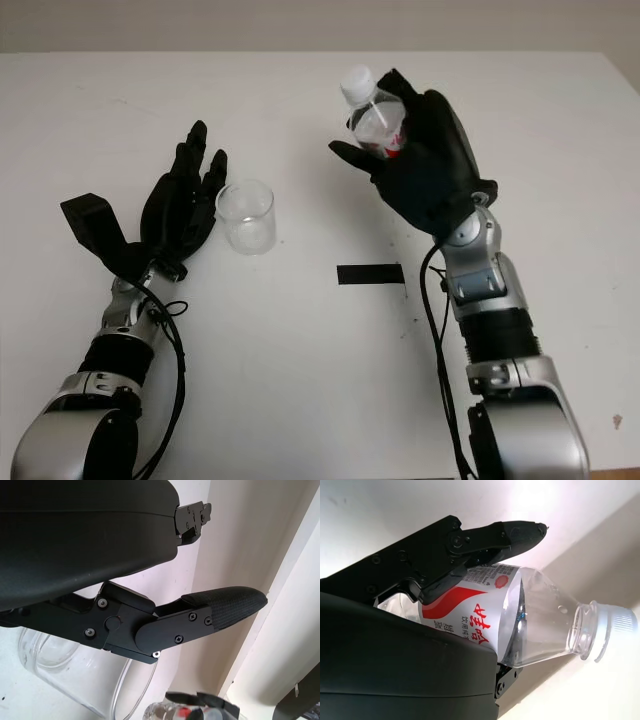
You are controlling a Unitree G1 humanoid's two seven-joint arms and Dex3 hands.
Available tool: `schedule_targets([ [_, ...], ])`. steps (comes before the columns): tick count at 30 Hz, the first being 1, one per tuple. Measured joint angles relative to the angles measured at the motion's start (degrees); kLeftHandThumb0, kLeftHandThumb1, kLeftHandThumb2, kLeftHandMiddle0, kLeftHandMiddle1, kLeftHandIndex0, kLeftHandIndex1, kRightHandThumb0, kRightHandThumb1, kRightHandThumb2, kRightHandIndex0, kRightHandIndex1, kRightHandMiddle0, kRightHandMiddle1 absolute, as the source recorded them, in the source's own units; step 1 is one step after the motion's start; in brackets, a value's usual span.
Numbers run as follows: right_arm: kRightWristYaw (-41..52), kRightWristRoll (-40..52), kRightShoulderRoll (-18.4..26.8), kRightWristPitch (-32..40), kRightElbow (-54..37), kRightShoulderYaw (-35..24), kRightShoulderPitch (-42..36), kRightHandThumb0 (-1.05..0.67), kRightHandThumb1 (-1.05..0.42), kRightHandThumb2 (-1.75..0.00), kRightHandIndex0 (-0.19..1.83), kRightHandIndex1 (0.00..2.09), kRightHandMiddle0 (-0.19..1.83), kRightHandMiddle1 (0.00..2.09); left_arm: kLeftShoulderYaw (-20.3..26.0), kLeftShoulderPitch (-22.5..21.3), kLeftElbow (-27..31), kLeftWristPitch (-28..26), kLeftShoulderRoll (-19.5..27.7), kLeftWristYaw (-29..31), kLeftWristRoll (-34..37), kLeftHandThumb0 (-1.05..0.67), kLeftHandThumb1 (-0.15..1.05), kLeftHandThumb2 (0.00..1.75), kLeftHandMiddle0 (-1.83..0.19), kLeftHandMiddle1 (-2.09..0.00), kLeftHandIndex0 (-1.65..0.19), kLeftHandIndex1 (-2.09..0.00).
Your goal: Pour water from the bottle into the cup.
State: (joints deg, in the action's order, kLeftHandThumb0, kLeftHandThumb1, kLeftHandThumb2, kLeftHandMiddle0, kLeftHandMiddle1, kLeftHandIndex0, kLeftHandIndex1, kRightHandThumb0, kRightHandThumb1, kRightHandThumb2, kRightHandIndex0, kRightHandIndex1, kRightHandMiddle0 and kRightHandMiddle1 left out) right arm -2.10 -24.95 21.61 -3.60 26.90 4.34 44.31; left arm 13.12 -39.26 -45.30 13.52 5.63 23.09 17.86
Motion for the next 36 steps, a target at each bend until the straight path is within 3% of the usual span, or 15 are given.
schedule_targets([
  [4, -0.8, -2.2, 0.9, -2.0, 7.7, 2.4, 4.7, -0.42, -1.05, -0.41, 1.09, 2.09, 0.62, 2.09, -0.1, -0.1, 0.1, 0.1, -0.1, -0.3, -0.2, -0.88, 1.05, 0.71, 0.19, 0.00, 0.19, 0.00],
  [10, -4.0, -5.8, 1.1, -5.5, 16.7, 6.1, 11.4, -0.46, -1.05, -0.42, 1.12, 2.09, 0.82, 2.09, -0.1, -0.2, 0.3, 0.4, -0.2, -0.7, -0.3, -0.87, 1.05, 0.71, 0.19, 0.00, 0.19, 0.00],
  [13, -7.3, -8.7, 1.2, -6.3, 19.7, 8.2, 14.0, -0.47, -1.05, -0.41, 1.02, 2.09, 0.83, 2.09, -0.1, -0.2, 0.3, 0.6, -0.2, -0.8, -0.3, -0.87, 1.05, 0.72, 0.19, 0.00, 0.19, 0.00],
  [20, -11.9, -11.2, 0.9, -8.2, 25.5, 11.6, 18.0, -0.49, -1.05, -0.38, 1.07, 2.09, 0.86, 2.09, -0.1, -0.2, 0.4, 0.7, -0.4, -1.5, -0.3, -0.88, 1.05, 0.71, 0.19, 0.00, 0.19, 0.00],
  [27, -17.1, -13.7, 0.7, -11.5, 28.5, 14.6, 19.2, -0.51, -1.05, -0.40, 1.31, 2.09, 0.94, 2.09, 0.0, -0.2, 0.5, 0.8, -0.6, -1.7, -0.3, -0.87, 1.05, 0.71, 0.19, 0.00, 0.19, 0.00],
  [36, -25.0, -18.9, 0.7, -13.7, 28.9, 19.4, 19.2, -0.51, -1.05, -0.35, 1.42, 2.09, 0.96, 2.09, -0.1, -0.1, 0.7, 0.8, -0.7, -1.8, -0.3, -0.87, 1.05, 0.71, 0.19, 0.00, 0.19, 0.00],
])
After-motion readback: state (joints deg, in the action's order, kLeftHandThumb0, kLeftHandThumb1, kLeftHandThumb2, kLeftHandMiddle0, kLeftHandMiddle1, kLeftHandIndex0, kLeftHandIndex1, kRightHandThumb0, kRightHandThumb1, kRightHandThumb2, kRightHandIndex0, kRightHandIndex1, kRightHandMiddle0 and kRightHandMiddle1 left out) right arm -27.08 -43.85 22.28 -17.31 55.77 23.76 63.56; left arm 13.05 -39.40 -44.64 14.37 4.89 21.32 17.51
